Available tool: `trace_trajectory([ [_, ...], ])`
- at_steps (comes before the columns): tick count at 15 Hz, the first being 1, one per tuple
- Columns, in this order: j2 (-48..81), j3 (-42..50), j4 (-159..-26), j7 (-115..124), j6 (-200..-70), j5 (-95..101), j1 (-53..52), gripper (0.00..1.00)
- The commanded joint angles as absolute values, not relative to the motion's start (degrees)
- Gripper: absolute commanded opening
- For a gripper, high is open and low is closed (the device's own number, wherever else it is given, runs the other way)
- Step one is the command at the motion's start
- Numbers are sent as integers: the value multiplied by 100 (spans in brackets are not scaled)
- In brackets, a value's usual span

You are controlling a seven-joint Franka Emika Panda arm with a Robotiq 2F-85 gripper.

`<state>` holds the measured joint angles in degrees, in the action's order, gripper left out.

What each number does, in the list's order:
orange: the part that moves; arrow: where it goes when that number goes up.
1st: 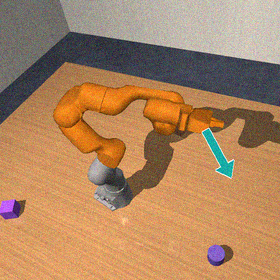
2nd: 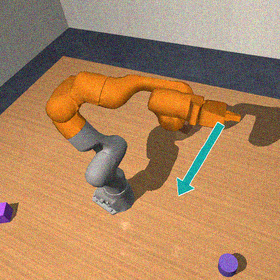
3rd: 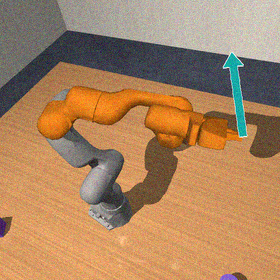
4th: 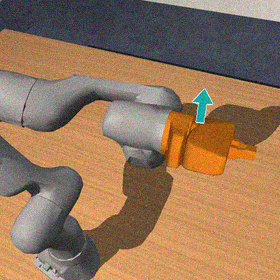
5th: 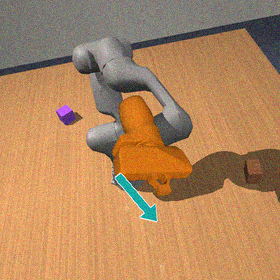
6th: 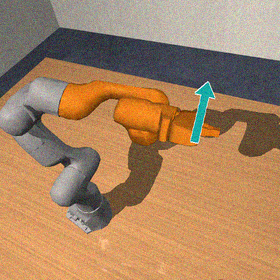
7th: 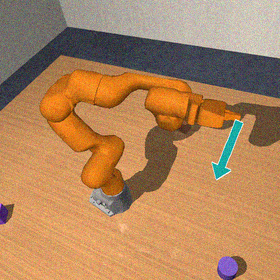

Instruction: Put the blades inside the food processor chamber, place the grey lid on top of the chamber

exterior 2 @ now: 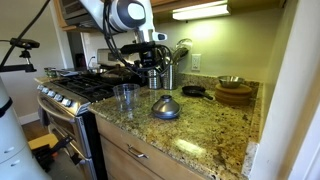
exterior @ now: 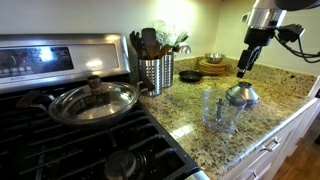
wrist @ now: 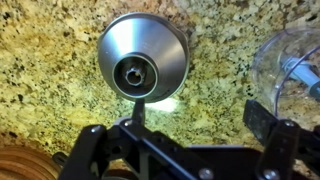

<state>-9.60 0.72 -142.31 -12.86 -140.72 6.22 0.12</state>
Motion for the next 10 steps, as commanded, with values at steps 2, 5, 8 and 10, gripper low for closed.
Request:
trace_trajectory([
  [2, -715, 284, -14128, -1306, -14108, 435, 101, 100],
  [5, -499, 359, -14073, -1311, -14227, 354, 143, 100],
  [8, -247, 417, -13969, -1330, -14379, 273, 188, 100],
  [10, -86, 441, -13864, -1310, -14474, 249, 231, 100],
])
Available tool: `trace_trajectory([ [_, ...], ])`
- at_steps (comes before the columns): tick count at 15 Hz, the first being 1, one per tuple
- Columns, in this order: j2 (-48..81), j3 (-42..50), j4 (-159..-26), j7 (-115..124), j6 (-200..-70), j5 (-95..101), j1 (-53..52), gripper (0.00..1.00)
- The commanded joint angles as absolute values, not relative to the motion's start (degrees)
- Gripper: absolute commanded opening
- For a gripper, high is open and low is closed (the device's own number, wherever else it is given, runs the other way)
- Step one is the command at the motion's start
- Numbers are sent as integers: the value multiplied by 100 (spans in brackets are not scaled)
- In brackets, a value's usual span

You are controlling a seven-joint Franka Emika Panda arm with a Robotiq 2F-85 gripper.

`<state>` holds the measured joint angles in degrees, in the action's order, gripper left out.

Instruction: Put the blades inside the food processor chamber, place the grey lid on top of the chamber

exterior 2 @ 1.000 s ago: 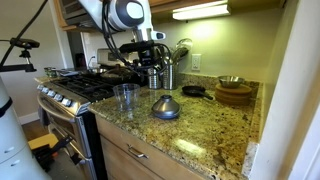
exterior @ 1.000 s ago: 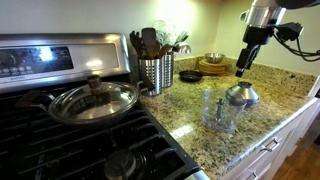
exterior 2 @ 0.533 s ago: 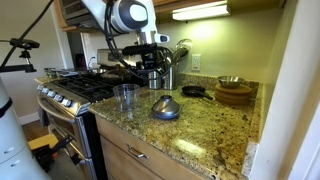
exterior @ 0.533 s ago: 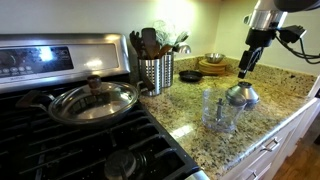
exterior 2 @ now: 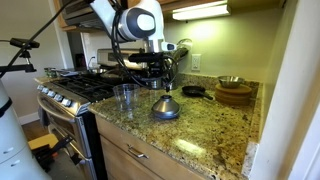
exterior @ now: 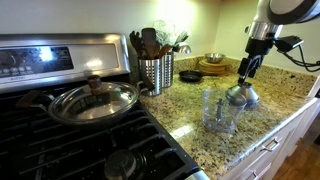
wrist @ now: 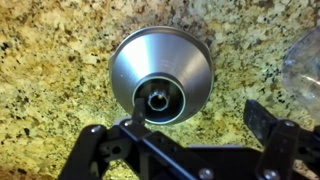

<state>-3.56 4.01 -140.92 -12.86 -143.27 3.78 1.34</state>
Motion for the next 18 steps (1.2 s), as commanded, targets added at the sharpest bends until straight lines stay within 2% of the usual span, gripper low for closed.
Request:
trace_trajectory([
  [1, -2, 450, -13794, -1314, -14499, 235, 261, 100],
  [4, 183, 467, -13627, -1269, -14450, 225, 348, 100],
  [9, 401, 506, -13514, -1269, -14426, 191, 483, 92],
  [11, 455, 533, -13510, -1292, -14400, 160, 530, 86],
  [14, 537, 533, -13515, -1340, -14359, 63, 583, 83],
  [16, 581, 505, -13525, -1381, -14341, -40, 591, 71],
  [17, 600, 491, -13526, -1392, -14337, -74, 587, 54],
  [18, 573, 484, -13495, -1391, -14322, -100, 578, 50],
])
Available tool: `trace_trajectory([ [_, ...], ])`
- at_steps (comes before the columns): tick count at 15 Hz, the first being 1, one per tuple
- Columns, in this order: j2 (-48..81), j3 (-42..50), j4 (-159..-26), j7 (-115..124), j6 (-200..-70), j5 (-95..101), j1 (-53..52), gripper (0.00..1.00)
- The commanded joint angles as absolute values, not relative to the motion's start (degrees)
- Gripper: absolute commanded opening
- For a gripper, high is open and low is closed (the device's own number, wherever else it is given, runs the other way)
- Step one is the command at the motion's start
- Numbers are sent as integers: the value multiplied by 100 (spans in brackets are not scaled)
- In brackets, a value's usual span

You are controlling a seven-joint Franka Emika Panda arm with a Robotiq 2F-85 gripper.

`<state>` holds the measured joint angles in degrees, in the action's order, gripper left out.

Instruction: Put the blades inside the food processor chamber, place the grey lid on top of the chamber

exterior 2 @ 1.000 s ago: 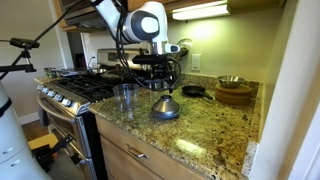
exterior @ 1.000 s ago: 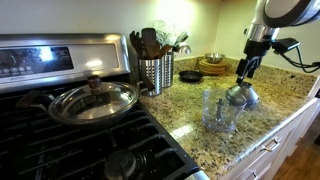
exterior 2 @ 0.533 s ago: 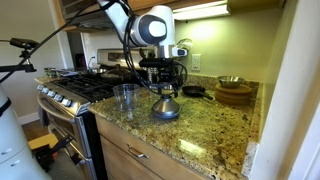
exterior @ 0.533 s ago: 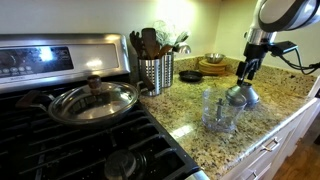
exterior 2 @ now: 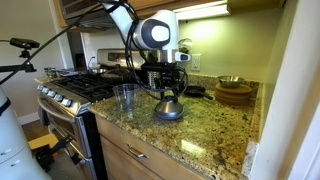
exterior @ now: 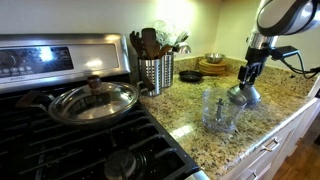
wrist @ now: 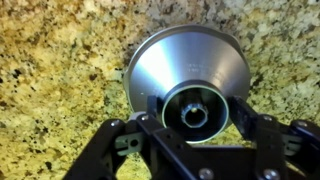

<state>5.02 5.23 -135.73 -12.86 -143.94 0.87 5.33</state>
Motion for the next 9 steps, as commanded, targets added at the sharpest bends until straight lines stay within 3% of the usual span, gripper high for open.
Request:
trace_trajectory([
  [1, 567, 476, -13500, -1394, -14328, -95, 568, 48],
  [4, 512, 460, -13464, -1357, -14341, -20, 543, 35],
  [9, 336, 416, -13516, -1416, -14034, -52, 520, 35],
])
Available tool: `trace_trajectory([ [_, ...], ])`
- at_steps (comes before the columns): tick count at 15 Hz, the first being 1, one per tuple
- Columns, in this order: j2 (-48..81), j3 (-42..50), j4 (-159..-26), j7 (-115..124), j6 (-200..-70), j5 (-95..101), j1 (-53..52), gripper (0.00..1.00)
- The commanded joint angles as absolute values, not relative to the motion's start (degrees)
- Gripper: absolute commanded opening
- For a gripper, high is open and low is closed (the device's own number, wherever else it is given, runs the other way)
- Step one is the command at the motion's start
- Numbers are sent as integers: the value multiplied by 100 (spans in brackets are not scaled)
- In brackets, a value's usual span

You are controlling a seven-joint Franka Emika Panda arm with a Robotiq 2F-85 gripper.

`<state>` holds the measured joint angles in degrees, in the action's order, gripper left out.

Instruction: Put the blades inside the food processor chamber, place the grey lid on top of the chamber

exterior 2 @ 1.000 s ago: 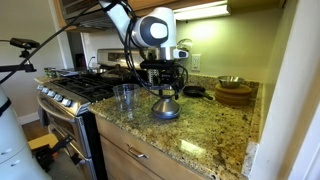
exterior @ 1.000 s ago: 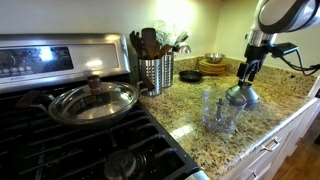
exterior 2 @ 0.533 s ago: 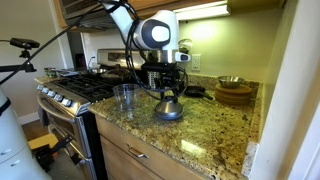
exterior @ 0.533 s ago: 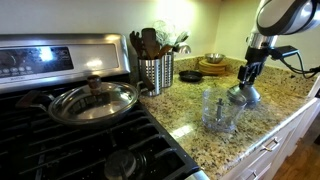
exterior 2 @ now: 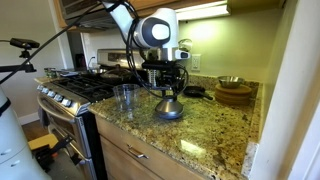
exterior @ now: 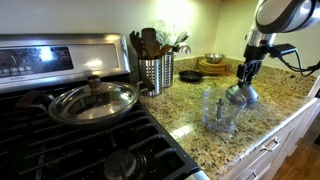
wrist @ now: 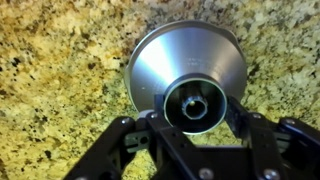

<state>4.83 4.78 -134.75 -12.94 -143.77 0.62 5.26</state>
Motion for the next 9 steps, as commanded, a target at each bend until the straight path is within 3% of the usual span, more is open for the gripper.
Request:
trace_trajectory([
  [1, 239, 398, -13535, -1465, -13924, -67, 510, 35],
  [9, -595, 232, -13501, -1667, -12828, 74, 332, 35],
])
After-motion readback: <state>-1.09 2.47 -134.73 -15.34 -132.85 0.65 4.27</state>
